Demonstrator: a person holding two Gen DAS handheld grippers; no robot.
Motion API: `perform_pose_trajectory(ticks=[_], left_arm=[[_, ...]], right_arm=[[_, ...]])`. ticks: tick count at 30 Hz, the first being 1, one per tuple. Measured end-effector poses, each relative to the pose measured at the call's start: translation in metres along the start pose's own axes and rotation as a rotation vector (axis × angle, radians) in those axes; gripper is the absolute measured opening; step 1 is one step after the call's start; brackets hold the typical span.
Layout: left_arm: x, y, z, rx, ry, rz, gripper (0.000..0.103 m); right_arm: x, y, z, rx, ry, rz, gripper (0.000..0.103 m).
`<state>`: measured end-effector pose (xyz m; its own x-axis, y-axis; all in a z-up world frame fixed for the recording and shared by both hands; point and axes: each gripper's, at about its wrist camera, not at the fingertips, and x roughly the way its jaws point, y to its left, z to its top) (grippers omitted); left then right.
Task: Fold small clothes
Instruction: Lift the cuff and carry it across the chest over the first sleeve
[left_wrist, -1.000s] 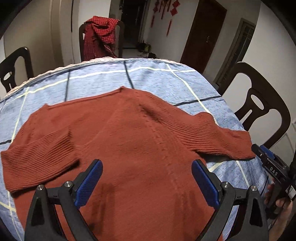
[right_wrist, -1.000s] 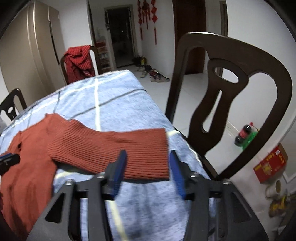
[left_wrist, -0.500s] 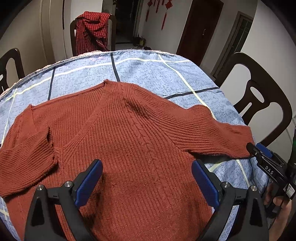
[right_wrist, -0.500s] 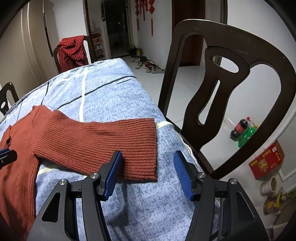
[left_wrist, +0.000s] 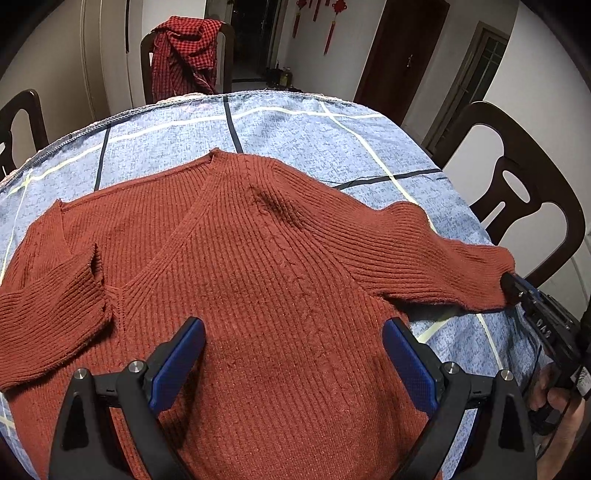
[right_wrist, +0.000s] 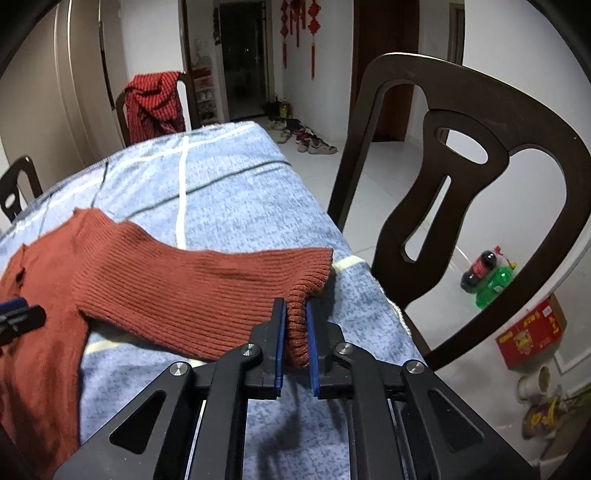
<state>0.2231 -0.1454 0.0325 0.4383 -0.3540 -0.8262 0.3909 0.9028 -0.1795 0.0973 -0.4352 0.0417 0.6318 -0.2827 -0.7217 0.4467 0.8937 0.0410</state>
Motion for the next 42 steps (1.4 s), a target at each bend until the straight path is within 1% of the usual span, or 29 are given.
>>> perform_pose_trajectory(ticks=[3, 7, 12, 16, 20, 28, 32, 37, 42], left_arm=[[0.0, 0.001, 0.001, -0.003, -0.003, -0.001, 0.098], [-0.001, 0.005, 0.001, -0.01, -0.005, 0.0, 0.098], [0.0, 0.007, -0.001, -0.005, 0.004, 0.002, 0.098], [-0.002, 0.01, -0.002, -0.011, 0.002, 0.002, 0.098], [-0.006, 0.015, -0.002, -0.006, -0.009, 0.022, 0.098], [-0.006, 0.031, -0.006, -0.026, -0.001, 0.024, 0.098], [-0.011, 0.043, -0.008, -0.051, -0.009, 0.029, 0.098], [-0.015, 0.059, -0.013, -0.067, -0.009, 0.036, 0.098], [-0.018, 0.073, -0.018, -0.093, -0.002, 0.032, 0.098]], right_arm=[[-0.008, 0.003, 0.007, 0.007, -0.031, 0.044, 0.008], [-0.015, 0.013, 0.017, 0.017, -0.053, 0.138, 0.008], [-0.02, 0.033, 0.027, -0.003, -0.083, 0.225, 0.008], [-0.021, 0.055, 0.034, -0.029, -0.091, 0.299, 0.008], [-0.021, 0.076, 0.04, -0.058, -0.087, 0.362, 0.008], [-0.022, 0.121, 0.047, -0.124, -0.079, 0.463, 0.008], [-0.022, 0.147, 0.047, -0.166, -0.064, 0.531, 0.008], [-0.02, 0.18, 0.044, -0.224, -0.041, 0.588, 0.008], [-0.016, 0.199, 0.04, -0.241, -0.013, 0.632, 0.008]])
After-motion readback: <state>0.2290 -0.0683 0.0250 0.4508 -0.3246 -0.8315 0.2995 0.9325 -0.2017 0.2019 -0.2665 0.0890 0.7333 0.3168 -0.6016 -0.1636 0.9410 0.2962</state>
